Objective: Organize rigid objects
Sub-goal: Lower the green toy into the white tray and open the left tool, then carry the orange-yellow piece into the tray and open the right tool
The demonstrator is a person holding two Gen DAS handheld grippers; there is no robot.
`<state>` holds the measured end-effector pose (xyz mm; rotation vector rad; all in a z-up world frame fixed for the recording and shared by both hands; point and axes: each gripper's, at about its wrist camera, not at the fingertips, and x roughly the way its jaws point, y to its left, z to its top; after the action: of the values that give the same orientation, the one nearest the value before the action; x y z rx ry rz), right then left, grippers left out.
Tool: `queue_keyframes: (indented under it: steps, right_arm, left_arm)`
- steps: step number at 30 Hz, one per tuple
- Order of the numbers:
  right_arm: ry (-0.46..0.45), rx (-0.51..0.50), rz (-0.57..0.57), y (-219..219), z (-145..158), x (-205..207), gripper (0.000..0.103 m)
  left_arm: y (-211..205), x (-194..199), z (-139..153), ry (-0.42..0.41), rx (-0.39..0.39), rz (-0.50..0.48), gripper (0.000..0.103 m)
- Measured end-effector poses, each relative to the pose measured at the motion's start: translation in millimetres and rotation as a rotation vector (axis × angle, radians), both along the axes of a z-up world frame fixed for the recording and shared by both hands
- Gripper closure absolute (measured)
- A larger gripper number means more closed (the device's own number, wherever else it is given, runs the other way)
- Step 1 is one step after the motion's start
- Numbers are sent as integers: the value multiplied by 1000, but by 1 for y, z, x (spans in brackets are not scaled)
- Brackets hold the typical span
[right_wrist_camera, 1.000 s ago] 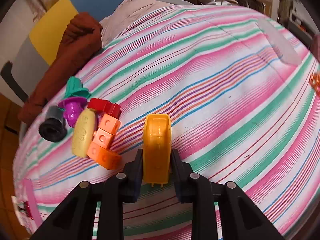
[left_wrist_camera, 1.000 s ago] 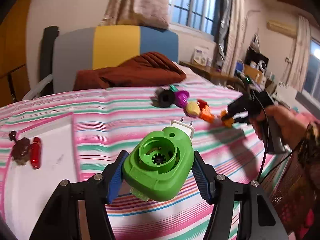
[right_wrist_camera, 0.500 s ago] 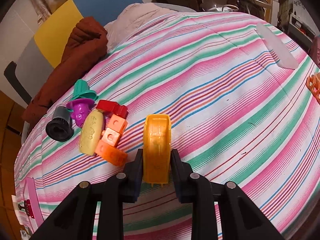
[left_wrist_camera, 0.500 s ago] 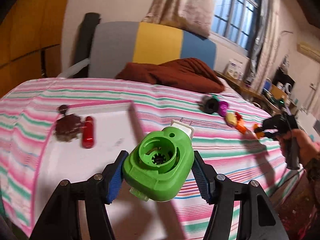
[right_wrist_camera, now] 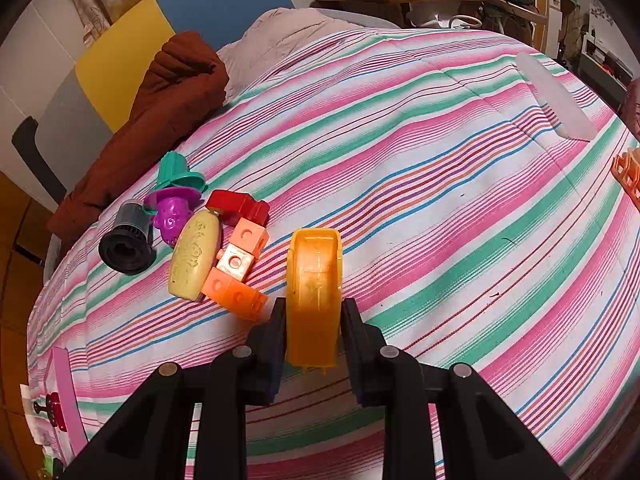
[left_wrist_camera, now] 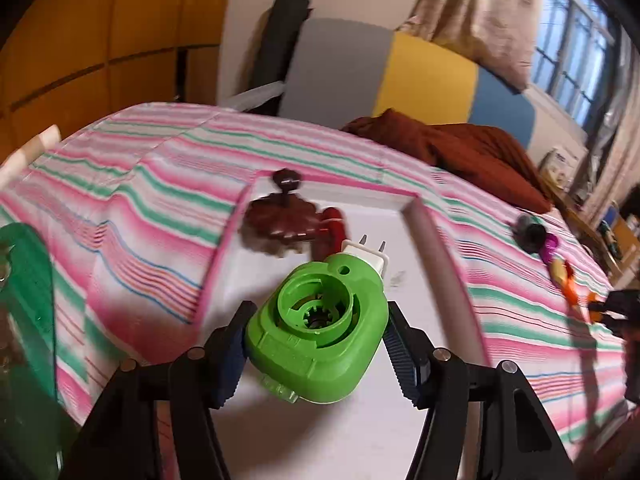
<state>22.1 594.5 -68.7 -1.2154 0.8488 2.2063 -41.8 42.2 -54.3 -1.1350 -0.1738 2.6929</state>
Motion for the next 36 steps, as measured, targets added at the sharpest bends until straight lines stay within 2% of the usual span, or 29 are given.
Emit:
queue_keyframes:
  steps: [9,16,19,21,23,24,27,32,36]
  right_arm:
    - [97,17,8,-8,16,4,78]
    - [112,37,46,-15,21,0,78]
    - [120,30,43,-14,22,3,78]
    - [124,29,42,-14,21,2,78]
    - [133,21,48,-14,22,2,78]
    - [139,18,53,-15,23,2,78]
    - [148,22,77,-20,25,0,78]
    - [162,26,139,-36,28,-4,78]
    - [159,57,232,-62,32,-9,78]
  left_arm:
    - [-12,-15,-14,-62,-33,83,39]
    - [-8,-10,-13,-12,-40,64,39]
    - [-3,-3,-10,21,-49,48,34]
    - [-2,5,-5,58,-42,47,25]
    - [-1,14,1,99,-31,44,5]
    - [1,20,5,124,-28,38,2]
    - [9,30,10,157,-33,15,0]
    - [24,36,12,146,-58,-41,0]
    - [29,42,11,152,-61,-67,0]
